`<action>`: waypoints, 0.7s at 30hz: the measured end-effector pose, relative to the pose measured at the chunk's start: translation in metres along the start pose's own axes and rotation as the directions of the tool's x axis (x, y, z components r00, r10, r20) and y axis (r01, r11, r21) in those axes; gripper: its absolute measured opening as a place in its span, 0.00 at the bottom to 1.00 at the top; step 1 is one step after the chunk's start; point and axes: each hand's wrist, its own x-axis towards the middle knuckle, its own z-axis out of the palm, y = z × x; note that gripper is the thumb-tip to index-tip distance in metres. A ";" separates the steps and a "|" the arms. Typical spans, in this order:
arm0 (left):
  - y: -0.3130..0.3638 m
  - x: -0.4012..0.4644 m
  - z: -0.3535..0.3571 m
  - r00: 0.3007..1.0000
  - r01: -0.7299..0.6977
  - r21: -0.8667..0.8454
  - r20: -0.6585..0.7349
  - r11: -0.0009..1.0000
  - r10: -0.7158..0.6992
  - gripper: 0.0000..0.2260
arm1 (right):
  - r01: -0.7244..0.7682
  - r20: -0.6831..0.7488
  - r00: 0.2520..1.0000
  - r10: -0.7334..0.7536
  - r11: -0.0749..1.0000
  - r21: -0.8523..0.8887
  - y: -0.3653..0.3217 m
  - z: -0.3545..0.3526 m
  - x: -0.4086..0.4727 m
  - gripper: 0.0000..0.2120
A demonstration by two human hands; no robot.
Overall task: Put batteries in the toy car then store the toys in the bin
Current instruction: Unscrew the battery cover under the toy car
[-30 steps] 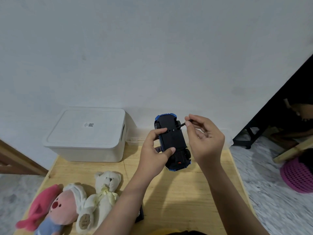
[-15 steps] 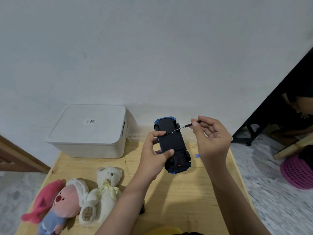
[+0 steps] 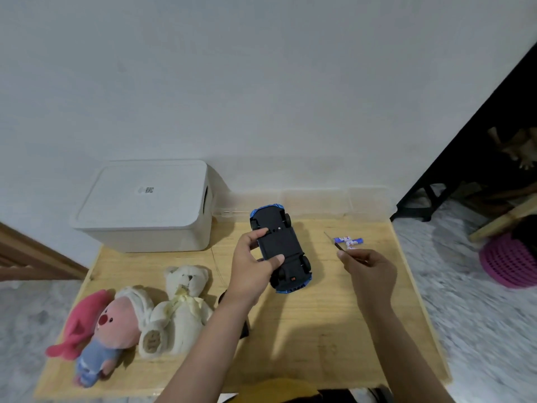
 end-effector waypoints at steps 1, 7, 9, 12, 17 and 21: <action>-0.002 0.000 0.000 1.000 0.007 -0.001 0.001 1.000 -0.007 0.24 | -0.028 -0.022 0.999 0.026 0.998 -0.061 0.014 -0.001 0.002 0.04; -0.016 0.000 -0.001 0.999 0.043 0.065 0.003 0.997 -0.043 0.23 | -0.030 0.005 0.999 0.036 0.894 -0.447 0.077 -0.003 0.017 0.05; -0.018 -0.001 -0.001 0.998 0.069 0.081 0.007 0.994 -0.070 0.23 | -0.027 0.022 0.999 0.047 0.836 -0.548 0.090 -0.002 0.023 0.05; -0.020 -0.003 0.000 0.994 0.107 0.071 0.014 0.992 -0.108 0.23 | -0.036 0.006 0.999 0.051 0.776 -0.629 0.100 0.002 0.028 0.05; -0.023 -0.004 -0.002 0.990 0.136 0.081 0.016 0.987 -0.138 0.23 | -0.021 -0.013 1.000 0.017 0.707 -0.707 0.102 0.007 0.028 0.04; -0.024 -0.002 -0.004 0.989 0.141 0.081 0.024 0.987 -0.144 0.23 | -0.039 -0.007 0.999 0.049 0.682 -0.731 0.103 0.008 0.029 0.08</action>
